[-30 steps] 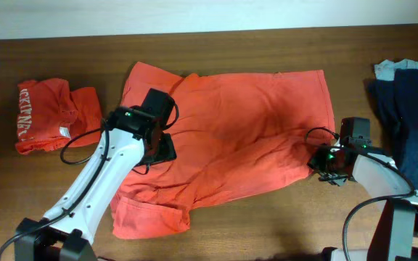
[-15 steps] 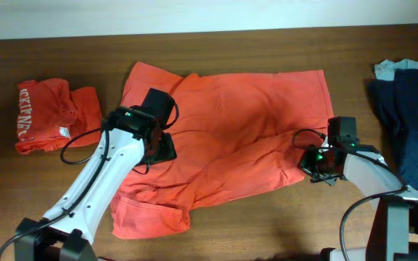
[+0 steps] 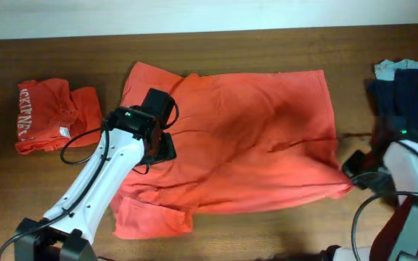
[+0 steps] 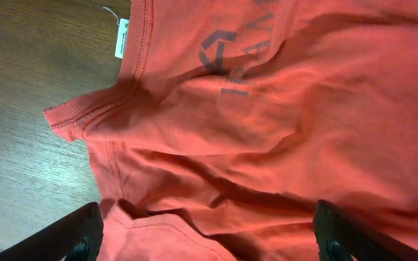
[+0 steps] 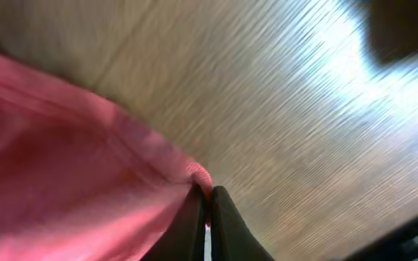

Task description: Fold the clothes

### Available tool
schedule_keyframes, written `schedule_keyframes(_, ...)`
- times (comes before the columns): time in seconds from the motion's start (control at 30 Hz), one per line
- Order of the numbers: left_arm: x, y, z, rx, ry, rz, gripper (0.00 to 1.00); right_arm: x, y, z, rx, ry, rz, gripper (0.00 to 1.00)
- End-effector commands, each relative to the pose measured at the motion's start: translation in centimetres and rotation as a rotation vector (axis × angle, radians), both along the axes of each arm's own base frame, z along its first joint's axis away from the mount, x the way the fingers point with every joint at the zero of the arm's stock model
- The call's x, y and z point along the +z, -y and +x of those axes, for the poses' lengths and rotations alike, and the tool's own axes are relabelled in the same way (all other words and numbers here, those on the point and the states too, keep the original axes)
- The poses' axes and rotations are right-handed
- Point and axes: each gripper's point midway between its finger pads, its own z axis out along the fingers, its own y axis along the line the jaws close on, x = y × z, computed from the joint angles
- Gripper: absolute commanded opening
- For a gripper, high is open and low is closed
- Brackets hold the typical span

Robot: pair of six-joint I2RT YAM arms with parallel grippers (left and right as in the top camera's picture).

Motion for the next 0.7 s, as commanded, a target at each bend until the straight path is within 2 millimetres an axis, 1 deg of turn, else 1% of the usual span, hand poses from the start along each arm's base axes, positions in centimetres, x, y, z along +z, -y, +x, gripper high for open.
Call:
schedule_keyframes(0.0,0.4,-0.3,-0.2,-0.039,0.008,0.013,0.92,0.7,1.7,0.0,0.006,-0.007,-0.060,0.11)
schedule_keyframes(0.07,0.4,-0.3,-0.3,-0.096,-0.007,0.024,0.92,0.7,1.6,-0.1,0.007,-0.012,-0.059,0.32)
schedule_keyframes(0.1,0.4,-0.3,-0.4,-0.104,-0.012,0.026,0.92,0.7,1.4,-0.2,0.008,-0.016,-0.050,0.35)
schedule_keyframes(0.13,0.4,-0.4,-0.5,-0.104,-0.017,0.027,0.92,0.8,1.2,-0.2,0.026,-0.016,-0.033,0.42)
schedule_keyframes(0.2,0.4,-0.4,-0.8,-0.104,-0.030,0.027,0.92,1.1,0.4,-0.3,0.052,-0.022,0.010,0.66)
schedule_keyframes(0.23,0.4,-0.4,-0.9,-0.104,-0.036,0.024,0.92,1.3,0.3,-0.4,0.052,-0.026,0.019,0.69)
schedule_keyframes(0.3,0.4,-0.1,-1.4,-0.106,-0.052,0.001,0.92,2.0,0.2,-0.6,0.050,-0.033,0.023,0.70)
schedule_keyframes(0.4,0.8,-0.1,-3.0,-0.082,-0.093,-0.021,0.91,3.1,-0.6,-0.7,0.050,-0.007,0.057,0.69)
schedule_keyframes(0.43,1.3,-0.4,-4.1,-0.025,-0.111,-0.028,0.91,3.7,-1.4,-0.9,0.055,0.010,0.089,0.69)
schedule_keyframes(0.47,1.5,-0.3,-4.5,-0.006,-0.118,-0.043,0.91,4.0,-2.0,-0.8,0.075,0.029,0.114,0.69)
schedule_keyframes(0.5,1.7,0.1,-5.0,0.010,-0.126,-0.070,0.91,4.3,-2.5,-0.7,0.094,0.049,0.139,0.69)
schedule_keyframes(0.57,2.1,1.5,-6.0,0.008,-0.145,-0.157,0.90,5.2,-3.7,-0.7,0.124,0.094,0.183,0.69)
schedule_keyframes(0.63,1.7,2.4,-7.0,0.020,-0.181,-0.193,0.89,5.4,-4.4,-1.0,0.155,0.100,0.210,0.69)
schedule_keyframes(0.67,1.1,2.5,-7.8,0.032,-0.207,-0.189,0.89,5.4,-4.6,-1.2,0.167,0.090,0.215,0.69)
